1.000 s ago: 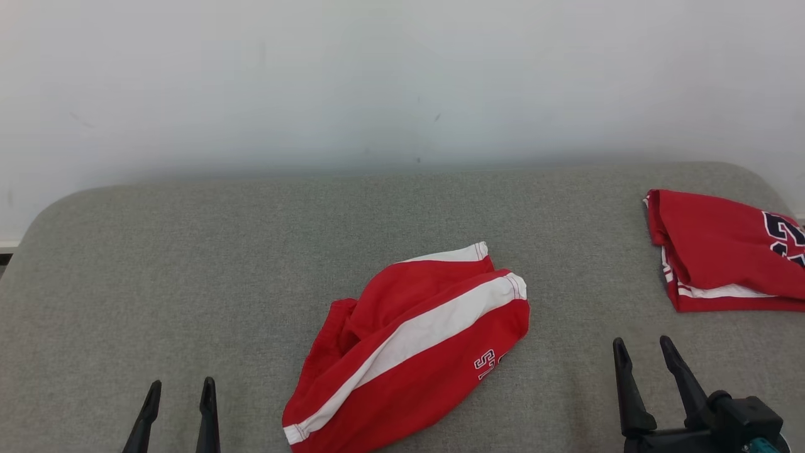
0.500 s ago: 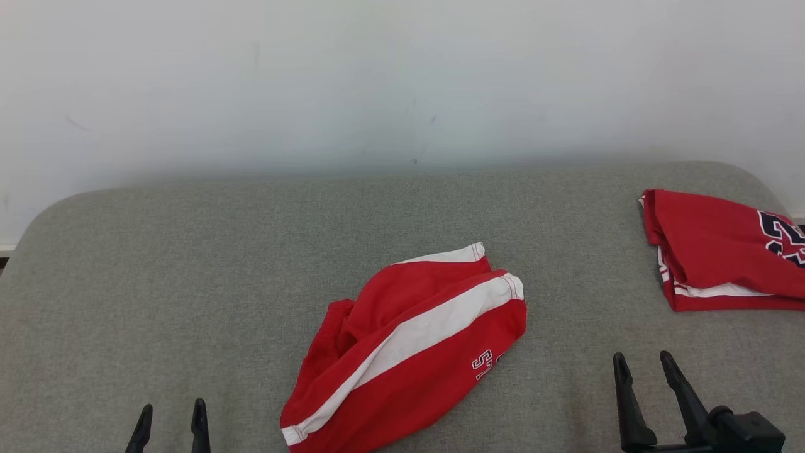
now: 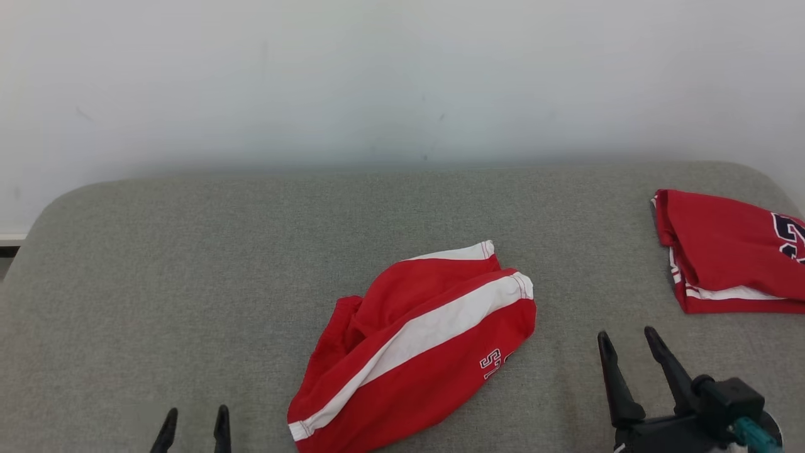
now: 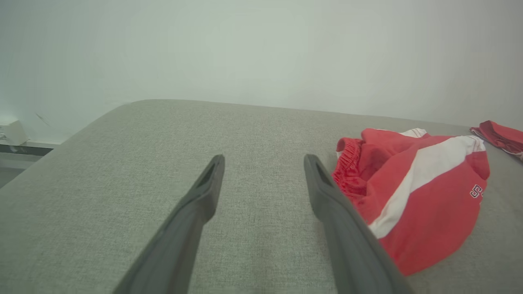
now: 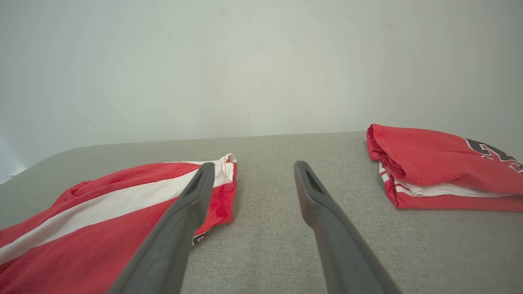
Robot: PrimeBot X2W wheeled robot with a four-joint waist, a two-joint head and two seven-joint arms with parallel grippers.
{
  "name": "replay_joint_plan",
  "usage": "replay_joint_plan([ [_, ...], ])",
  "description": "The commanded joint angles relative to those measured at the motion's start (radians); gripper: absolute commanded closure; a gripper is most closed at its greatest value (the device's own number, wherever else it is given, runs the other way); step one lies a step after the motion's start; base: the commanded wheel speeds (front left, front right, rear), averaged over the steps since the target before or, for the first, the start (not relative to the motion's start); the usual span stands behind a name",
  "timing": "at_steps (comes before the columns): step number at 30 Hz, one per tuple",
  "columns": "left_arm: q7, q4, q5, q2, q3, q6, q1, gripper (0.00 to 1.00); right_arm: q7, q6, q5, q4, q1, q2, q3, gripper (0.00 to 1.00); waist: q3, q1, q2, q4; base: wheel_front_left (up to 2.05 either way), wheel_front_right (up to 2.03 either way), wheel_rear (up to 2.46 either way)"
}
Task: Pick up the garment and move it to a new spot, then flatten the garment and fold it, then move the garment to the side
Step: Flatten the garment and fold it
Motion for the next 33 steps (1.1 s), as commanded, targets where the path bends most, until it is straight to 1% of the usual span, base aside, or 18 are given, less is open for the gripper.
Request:
replay_joint_plan([
  [1,0.008,0.012,-0.004,0.004,-0.012,-0.012,-0.019,0.00,0.008,-0.003,0.002,0.015,-0.028,-0.019,0.007,0.00,0.012,-0.0001,0.0000,0.016,0.00,0.00,0.00],
  [6,0.035,0.077,-0.022,0.005,-0.083,-0.051,-0.046,0.00,0.037,-0.003,0.008,0.099,-0.135,-0.079,0.051,0.00,0.042,-0.0001,0.0000,0.045,0.00,0.00,0.00],
  [10,0.039,0.139,-0.037,-0.001,-0.164,-0.069,-0.077,0.00,0.050,-0.003,0.024,0.191,-0.219,-0.125,0.092,0.00,0.066,-0.0001,0.0000,0.065,0.00,0.00,0.00],
  [16,0.032,0.232,-0.096,-0.005,-0.262,-0.078,-0.161,0.00,0.066,-0.003,0.091,0.336,-0.345,-0.157,0.180,0.00,0.101,-0.0001,0.0000,0.085,0.00,0.00,0.00],
  [23,0.014,0.317,-0.161,0.018,-0.405,-0.076,-0.277,0.00,0.061,-0.003,0.171,0.476,-0.476,-0.183,0.303,0.00,0.148,-0.0001,0.0000,0.104,0.00,0.00,0.00],
  [25,0.007,0.334,-0.172,0.024,-0.433,-0.076,-0.307,0.00,0.058,-0.003,0.193,0.508,-0.509,-0.196,0.336,0.00,0.163,-0.0001,0.0000,0.110,0.00,0.00,0.00],
  [29,-0.005,0.350,-0.207,0.021,-0.476,-0.076,-0.360,0.00,0.067,-0.003,0.273,0.559,-0.569,-0.200,0.397,0.00,0.196,-0.0001,0.0000,0.125,0.00,0.00,0.00],
  [30,-0.006,0.350,-0.217,0.020,-0.483,-0.076,-0.372,0.07,0.070,-0.003,0.289,0.571,-0.581,-0.206,0.417,0.00,0.204,-0.0001,0.0000,0.129,0.00,0.00,0.00],
  [31,-0.008,0.351,-0.224,0.021,-0.491,-0.076,-0.384,0.24,0.076,-0.003,0.310,0.580,-0.594,-0.209,0.433,0.00,0.213,-0.0001,0.0000,0.135,0.00,0.00,0.00],
  [32,-0.010,0.351,-0.227,0.021,-0.499,-0.076,-0.396,0.66,0.079,-0.003,0.330,0.586,-0.608,-0.208,0.453,0.10,0.220,-0.0001,0.0000,0.138,0.00,0.00,0.00],
  [33,-0.010,0.349,-0.230,0.019,-0.505,-0.076,-0.406,0.82,0.086,-0.003,0.357,0.589,-0.623,-0.205,0.472,0.50,0.229,-0.0001,0.0000,0.141,0.00,0.00,0.00],
])
